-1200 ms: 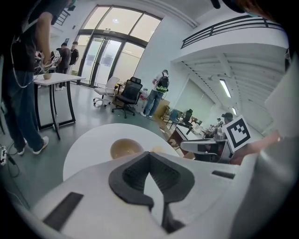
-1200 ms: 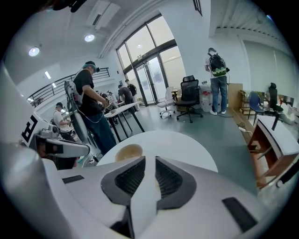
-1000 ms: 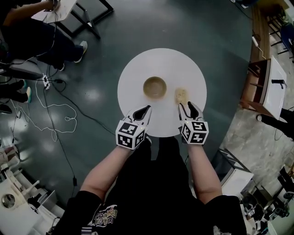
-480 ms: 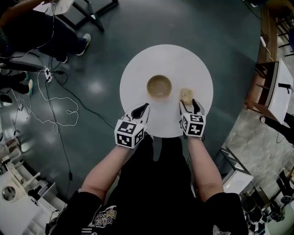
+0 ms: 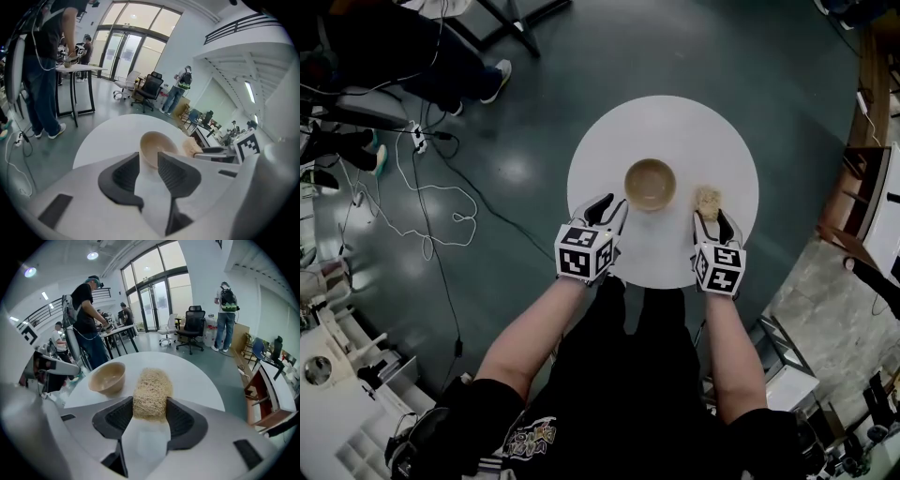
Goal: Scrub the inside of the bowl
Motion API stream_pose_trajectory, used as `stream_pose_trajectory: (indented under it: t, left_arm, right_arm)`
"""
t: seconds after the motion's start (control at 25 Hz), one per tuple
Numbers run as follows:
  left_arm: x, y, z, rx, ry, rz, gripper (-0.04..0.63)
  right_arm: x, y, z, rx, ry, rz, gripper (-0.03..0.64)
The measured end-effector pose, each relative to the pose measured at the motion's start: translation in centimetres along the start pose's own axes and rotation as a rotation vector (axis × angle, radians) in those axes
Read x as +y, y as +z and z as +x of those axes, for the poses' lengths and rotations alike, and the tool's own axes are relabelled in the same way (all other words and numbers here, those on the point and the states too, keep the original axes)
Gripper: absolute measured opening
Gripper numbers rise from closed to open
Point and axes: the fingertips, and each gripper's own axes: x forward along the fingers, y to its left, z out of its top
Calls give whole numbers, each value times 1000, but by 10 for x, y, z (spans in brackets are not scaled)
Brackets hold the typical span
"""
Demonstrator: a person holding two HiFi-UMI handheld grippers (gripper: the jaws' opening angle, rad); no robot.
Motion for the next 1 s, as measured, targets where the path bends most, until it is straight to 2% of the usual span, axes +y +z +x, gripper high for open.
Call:
stream_pose_trajectory:
  t: [0.36, 0.6, 0.64, 0.72, 1.0]
  left_arm:
    - [22, 10, 49, 53, 10, -53, 115]
    - [28, 8, 67, 107, 12, -46, 112]
    - [29, 8, 68, 112, 16, -46, 105]
    - [29, 10, 71, 115, 28, -40, 33]
    - [27, 14, 70, 115, 63, -10, 21]
  right_arm:
    - [17, 35, -9, -81, 107, -42, 229]
    - [32, 46, -8, -95, 193, -92, 227]
    - [35, 48, -7, -95, 206, -102, 227]
    - [38, 51, -5, -95, 229, -129, 227]
    - [51, 65, 0, -104, 287, -198, 227]
